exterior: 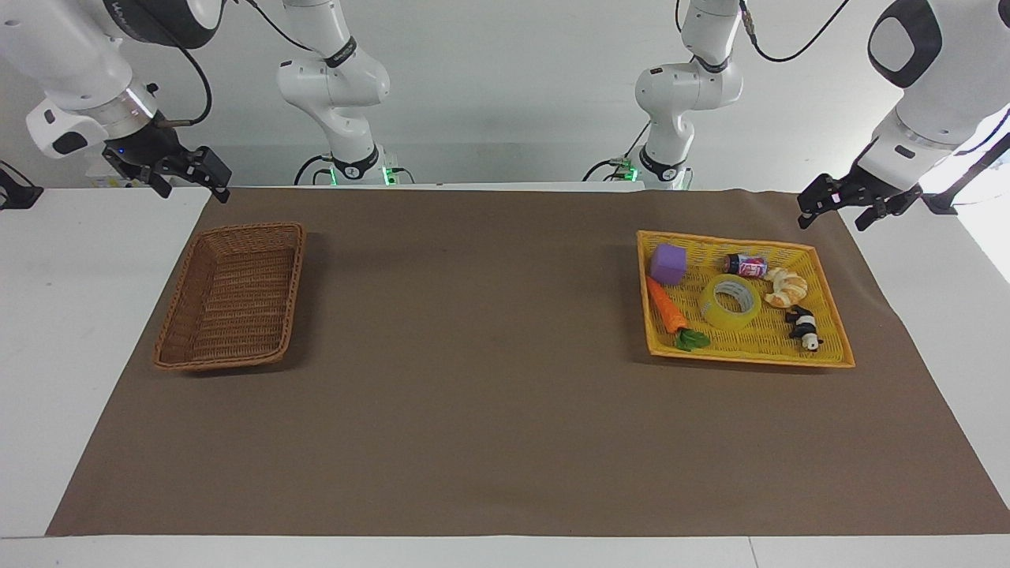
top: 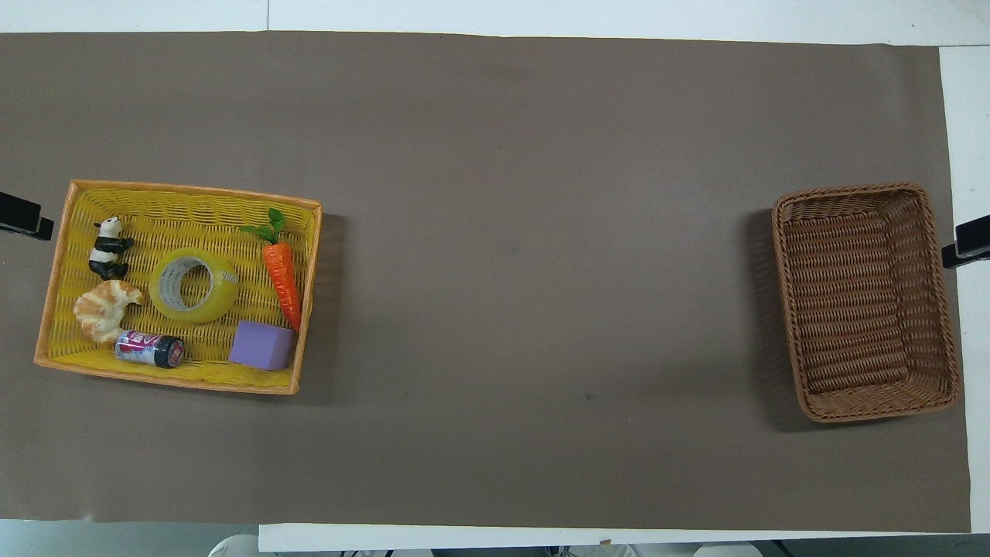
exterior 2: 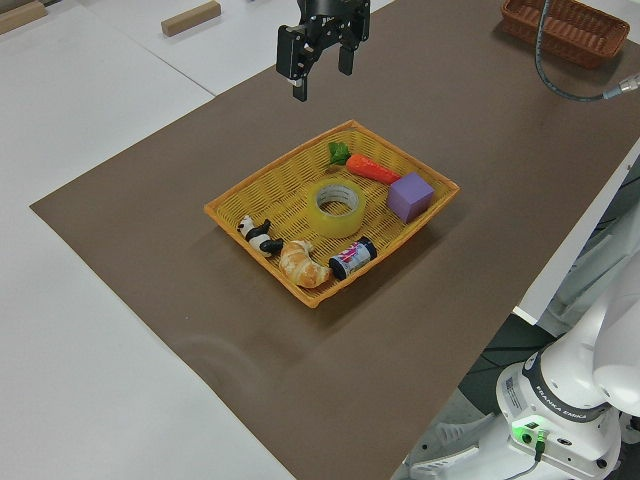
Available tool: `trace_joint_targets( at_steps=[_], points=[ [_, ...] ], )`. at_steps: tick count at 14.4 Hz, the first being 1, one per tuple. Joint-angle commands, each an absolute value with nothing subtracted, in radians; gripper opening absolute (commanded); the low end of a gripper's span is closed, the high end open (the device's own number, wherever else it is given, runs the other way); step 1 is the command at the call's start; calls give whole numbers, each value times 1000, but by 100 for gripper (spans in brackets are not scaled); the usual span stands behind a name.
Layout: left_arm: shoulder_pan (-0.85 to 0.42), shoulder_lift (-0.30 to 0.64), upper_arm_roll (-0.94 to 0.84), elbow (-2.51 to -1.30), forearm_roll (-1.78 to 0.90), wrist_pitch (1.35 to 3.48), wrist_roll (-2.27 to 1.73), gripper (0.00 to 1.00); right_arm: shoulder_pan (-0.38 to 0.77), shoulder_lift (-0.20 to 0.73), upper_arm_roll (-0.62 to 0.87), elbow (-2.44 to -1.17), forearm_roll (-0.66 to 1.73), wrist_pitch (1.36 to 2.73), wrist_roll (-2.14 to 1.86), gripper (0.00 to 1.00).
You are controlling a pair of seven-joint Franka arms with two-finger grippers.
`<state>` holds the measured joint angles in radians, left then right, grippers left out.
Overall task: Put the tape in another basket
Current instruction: 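Reach the left gripper down to the tape roll in the yellow basket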
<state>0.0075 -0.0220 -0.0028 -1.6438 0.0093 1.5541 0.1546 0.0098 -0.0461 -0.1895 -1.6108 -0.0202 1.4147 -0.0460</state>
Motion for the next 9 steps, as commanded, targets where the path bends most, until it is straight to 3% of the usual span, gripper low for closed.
trace_joint_targets(
  at_steps=[1,5,9],
  points=[
    [8,-40,-2,-1664,0,1569,126,100,8,-71,-187,-1638,-20,1427,-63,100],
    [6,-63,-2,-1730,0,1641,126,100,8,-69,-187,-1638,-20,1427,-63,100],
    [3,-187,-3,-2090,0,1922,130,99,8,-69,-187,-1638,-20,1427,-63,100]
  ],
)
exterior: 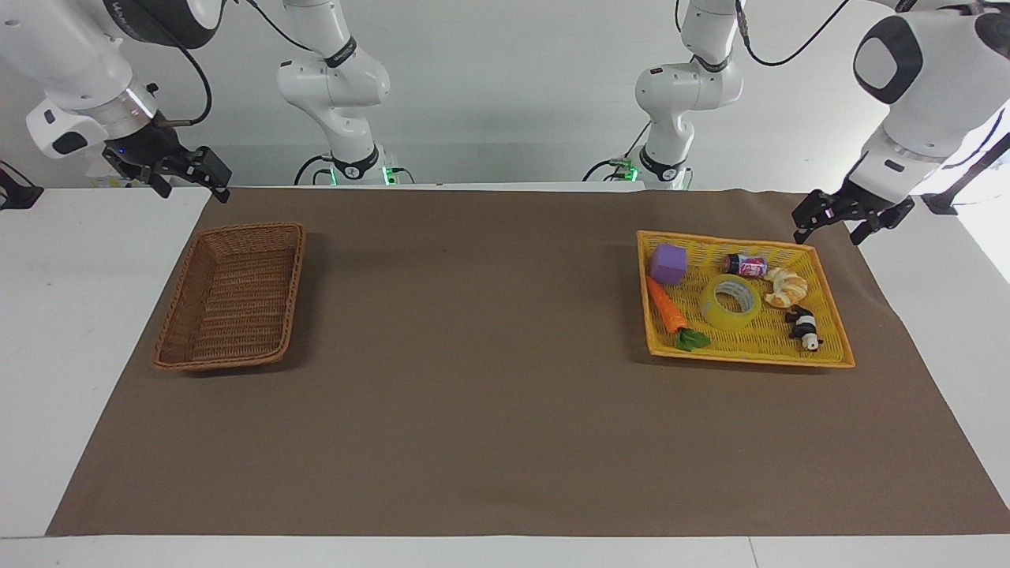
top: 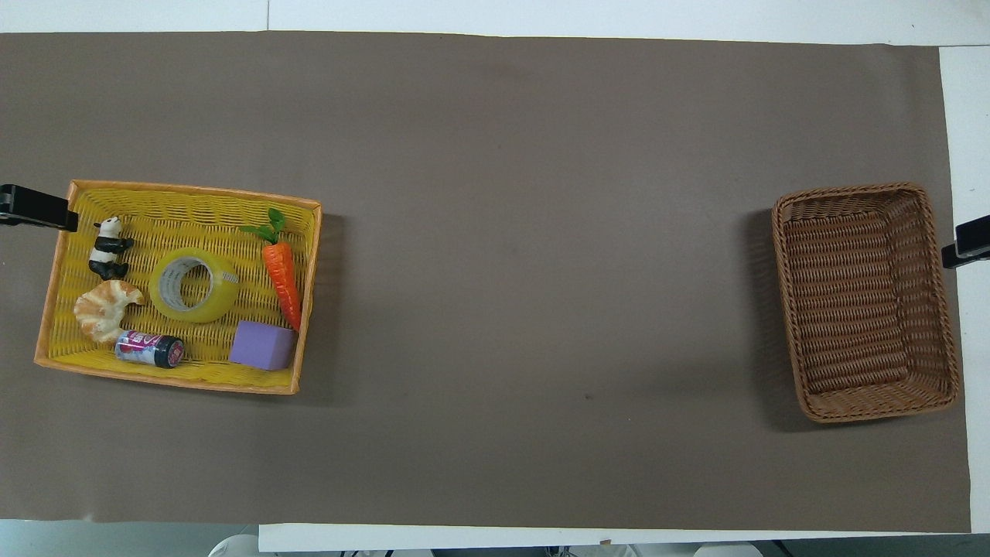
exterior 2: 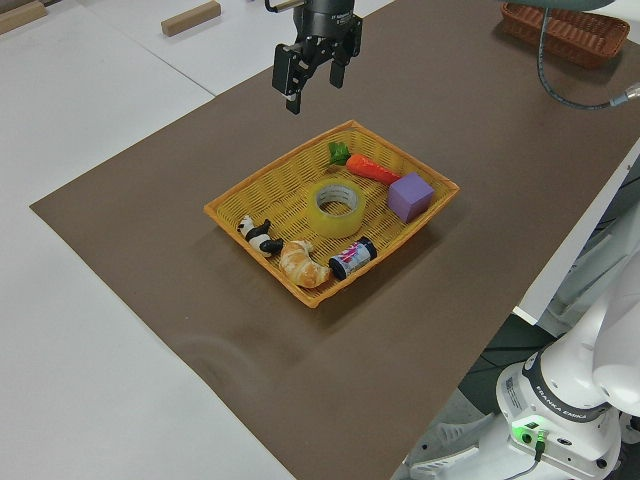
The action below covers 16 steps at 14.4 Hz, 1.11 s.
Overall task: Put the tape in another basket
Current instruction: 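Reach the left gripper down to the tape roll in the yellow basket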
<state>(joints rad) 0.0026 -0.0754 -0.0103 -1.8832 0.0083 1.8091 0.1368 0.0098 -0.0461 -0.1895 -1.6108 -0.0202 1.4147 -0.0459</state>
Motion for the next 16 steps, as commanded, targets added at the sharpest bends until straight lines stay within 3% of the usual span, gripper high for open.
trace_joint_targets(
  at_steps=[1,6,13,16],
  points=[
    [29,-189,-3,-2118,0,1946,135,95,8,-71,-187,-1638,-20,1427,-63,100],
    [6,-111,-8,-2230,0,2084,95,93,8,-71,-187,-1638,-20,1427,-63,100],
    [11,-43,-5,-2292,0,2239,15,92,8,-71,-187,-1638,-20,1427,-63,100],
    [32,-11,-5,-2286,0,2298,21,83,8,-69,-187,-1638,-20,1427,-63,100]
  ],
)
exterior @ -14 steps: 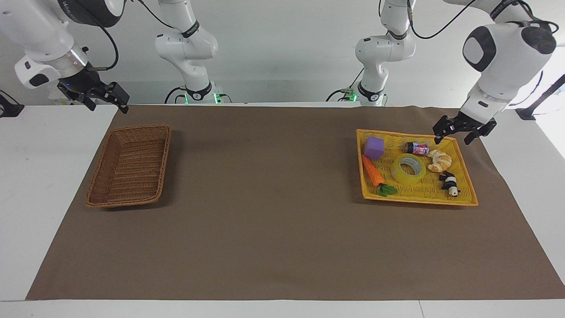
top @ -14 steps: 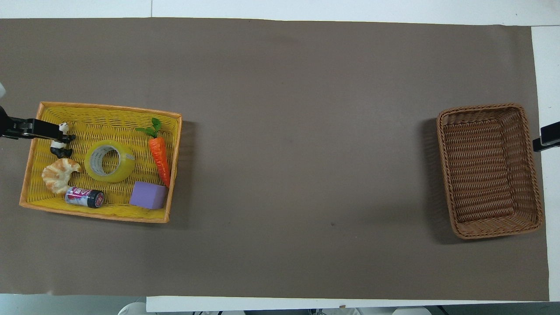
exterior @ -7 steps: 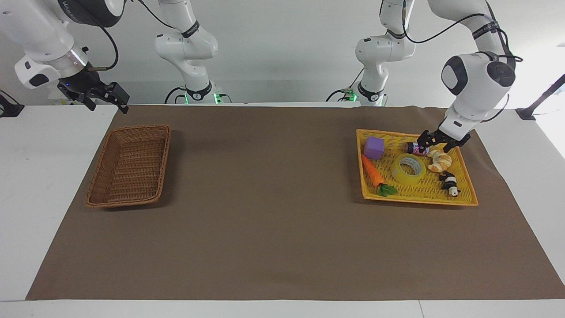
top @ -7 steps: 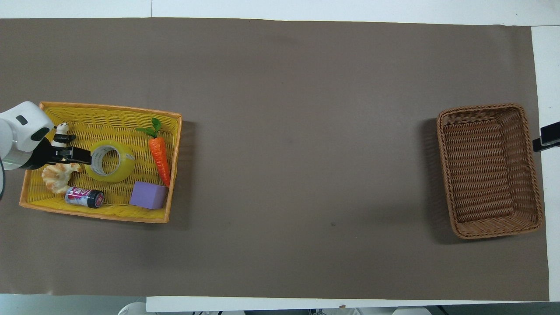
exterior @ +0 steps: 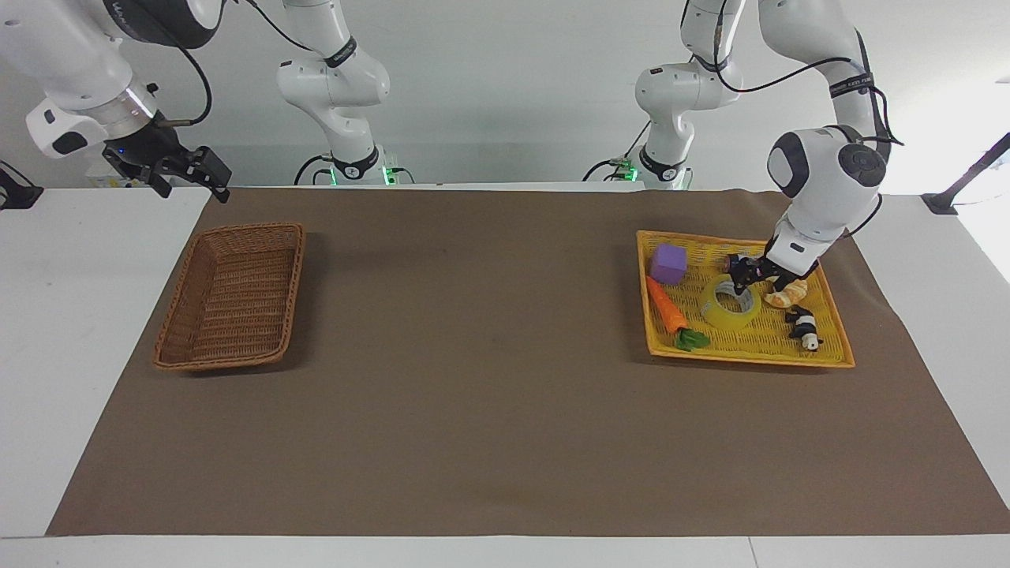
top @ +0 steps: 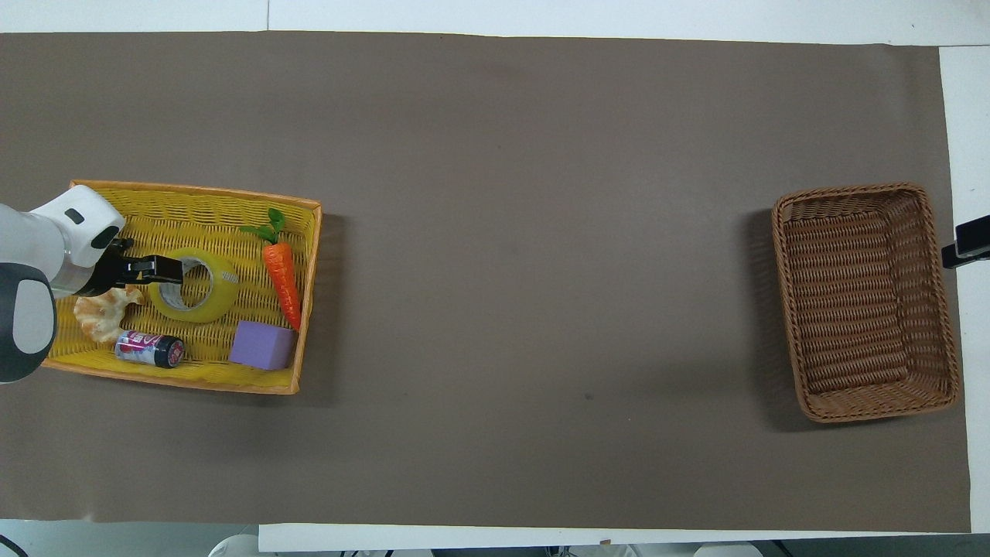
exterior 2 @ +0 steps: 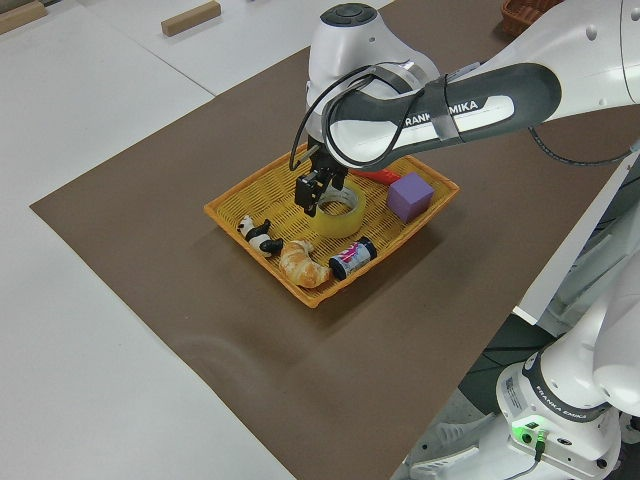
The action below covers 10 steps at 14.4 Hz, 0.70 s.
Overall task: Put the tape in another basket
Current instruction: 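Reach the left gripper down to the tape roll in the yellow basket, then grasp the tape roll rim with the left gripper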
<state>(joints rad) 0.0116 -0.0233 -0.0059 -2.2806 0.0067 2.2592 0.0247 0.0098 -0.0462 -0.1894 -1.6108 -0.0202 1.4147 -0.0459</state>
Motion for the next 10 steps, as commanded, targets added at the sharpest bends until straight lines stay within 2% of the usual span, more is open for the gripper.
trace_joint_targets(
  at_steps=[1,3,10],
  points=[
    [37,-11,-5,-2286,0,2298,18,77,8,-71,-186,-1638,-20,1427,-63,100],
    [37,-12,-5,-2293,0,2295,18,69,8,-71,-187,-1638,-20,1427,-63,100],
    [25,5,-6,-2335,0,2304,17,69,8,-71,-187,-1638,-20,1427,-63,100]
  ],
)
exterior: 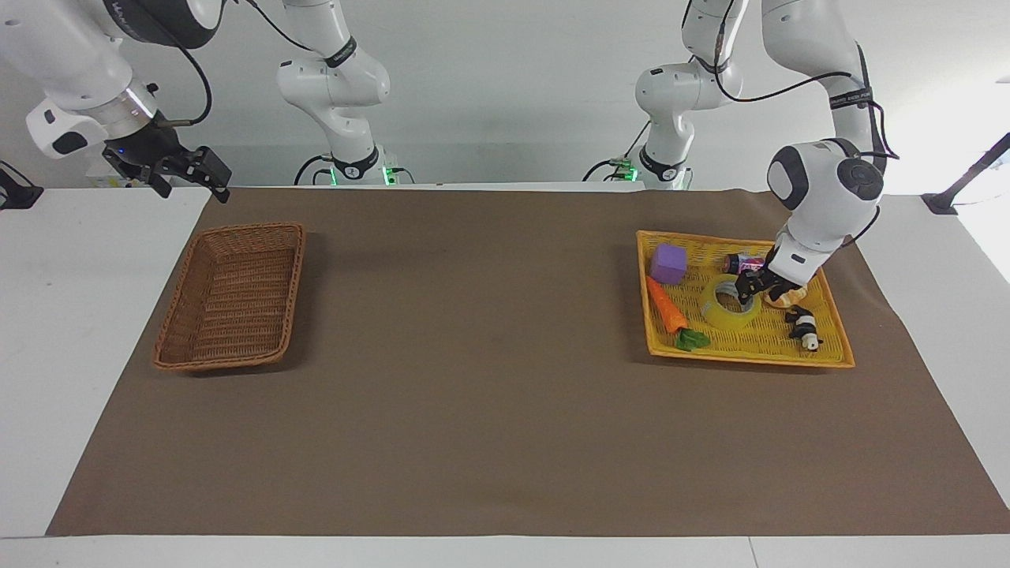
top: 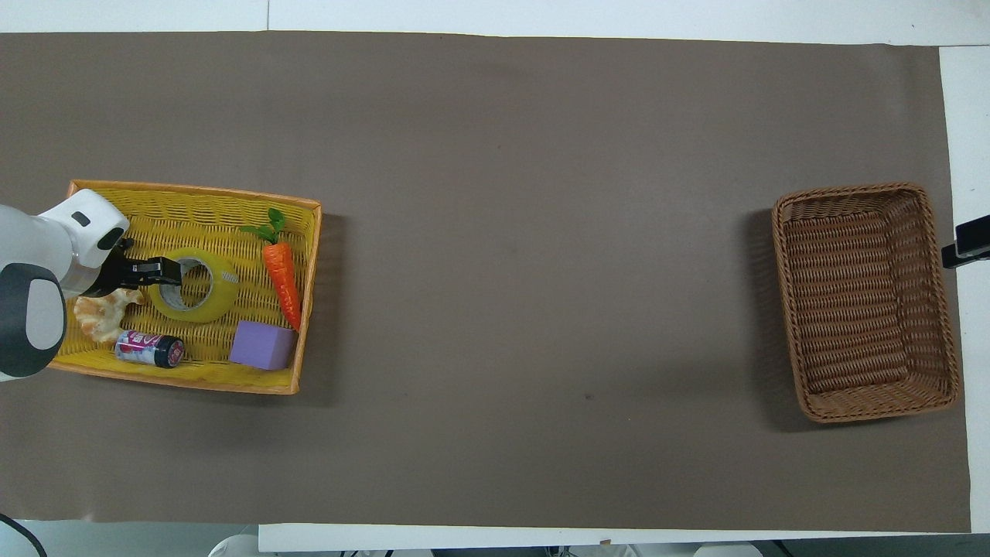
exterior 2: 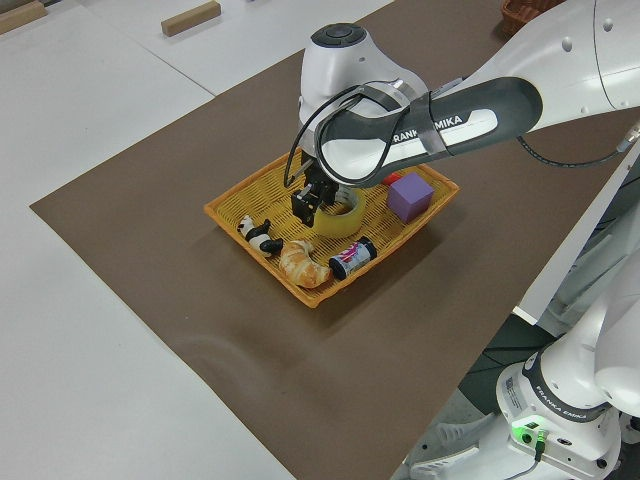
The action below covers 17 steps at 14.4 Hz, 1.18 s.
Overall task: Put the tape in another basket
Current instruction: 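Grasp the tape roll rim with the left gripper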
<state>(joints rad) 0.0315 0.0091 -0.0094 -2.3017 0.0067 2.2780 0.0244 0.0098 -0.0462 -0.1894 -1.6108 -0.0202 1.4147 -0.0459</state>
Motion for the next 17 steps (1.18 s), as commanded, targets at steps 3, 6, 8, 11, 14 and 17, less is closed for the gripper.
trace_joint_targets(
  at_steps=[3,6,8,11,14,17],
  points=[
    [25,2,-6,-2365,0,2342,18,69,8,-69,-187,-1638,-20,1427,-63,100],
    [26,38,-6,-2367,0,2368,21,69,8,-71,-187,-1638,-20,1427,-63,100],
    [26,41,-6,-2371,0,2381,23,69,8,-69,-187,-1638,-20,1427,-63,100],
    [31,38,-6,-2381,0,2381,34,54,8,-71,-187,-1638,-20,1427,-63,100],
    [28,43,-6,-2370,0,2376,32,11,8,-71,-187,-1638,-18,1427,-63,100],
    [25,48,-6,-2352,2,2373,32,0,8,-71,-187,-1638,-20,1427,-63,100]
  ],
)
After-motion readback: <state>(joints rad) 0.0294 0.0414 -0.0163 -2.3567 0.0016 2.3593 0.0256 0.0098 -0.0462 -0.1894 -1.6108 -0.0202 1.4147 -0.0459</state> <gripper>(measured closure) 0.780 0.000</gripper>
